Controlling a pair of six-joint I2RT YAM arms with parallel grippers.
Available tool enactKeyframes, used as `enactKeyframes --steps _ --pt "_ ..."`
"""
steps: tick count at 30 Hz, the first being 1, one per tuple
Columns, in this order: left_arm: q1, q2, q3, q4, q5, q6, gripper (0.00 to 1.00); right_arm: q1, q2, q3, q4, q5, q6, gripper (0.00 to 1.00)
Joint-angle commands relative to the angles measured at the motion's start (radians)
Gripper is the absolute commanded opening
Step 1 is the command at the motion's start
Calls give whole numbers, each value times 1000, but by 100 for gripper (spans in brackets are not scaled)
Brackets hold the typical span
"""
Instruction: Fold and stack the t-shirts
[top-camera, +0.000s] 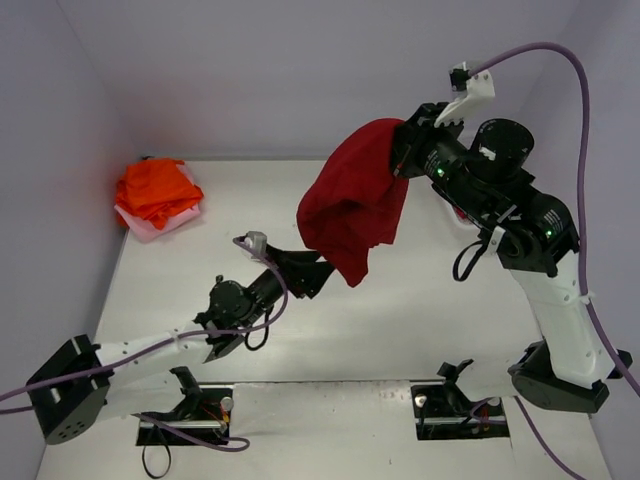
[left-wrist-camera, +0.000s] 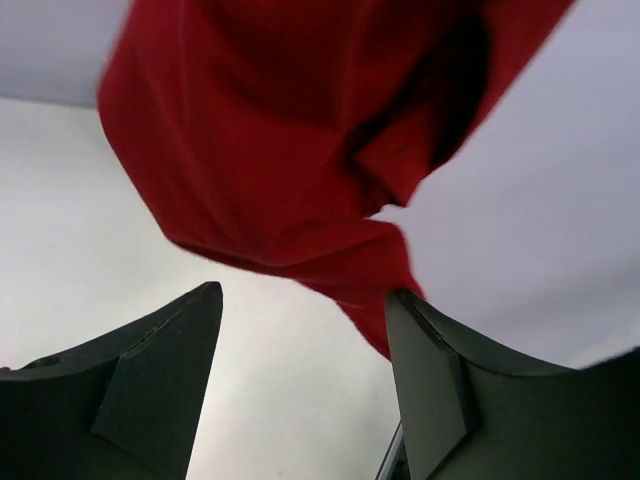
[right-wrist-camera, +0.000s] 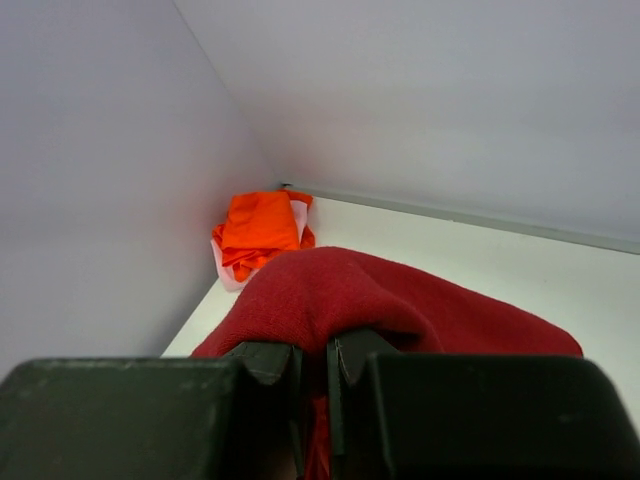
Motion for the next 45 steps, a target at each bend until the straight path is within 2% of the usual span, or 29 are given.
enactKeyframes --steps 1,7,13,16,27,35,41,44,45 --pt "-10 -106 -10 21 -40 65 60 -5 25 16 124 14 -1 0" --pt "-12 -150 22 -16 10 68 60 -5 67 20 124 -3 14 0" --pt "-12 -13 40 66 44 48 60 -5 70 26 125 -3 14 0" --pt "-12 5 23 99 38 47 60 -5 56 32 122 5 5 0" --pt "-8 -67 39 -50 -11 201 60 -5 28 36 110 -23 10 0" --pt "11 -12 29 -22 -10 215 60 -5 -10 34 101 -40 22 0" --pt "106 87 19 91 62 163 59 -6 -28 34 101 -113 52 0" --pt "154 120 29 120 105 149 55 -5 -45 5 101 -103 49 0" --pt "166 131 42 126 122 149 49 -5 -48 -12 101 -101 48 0"
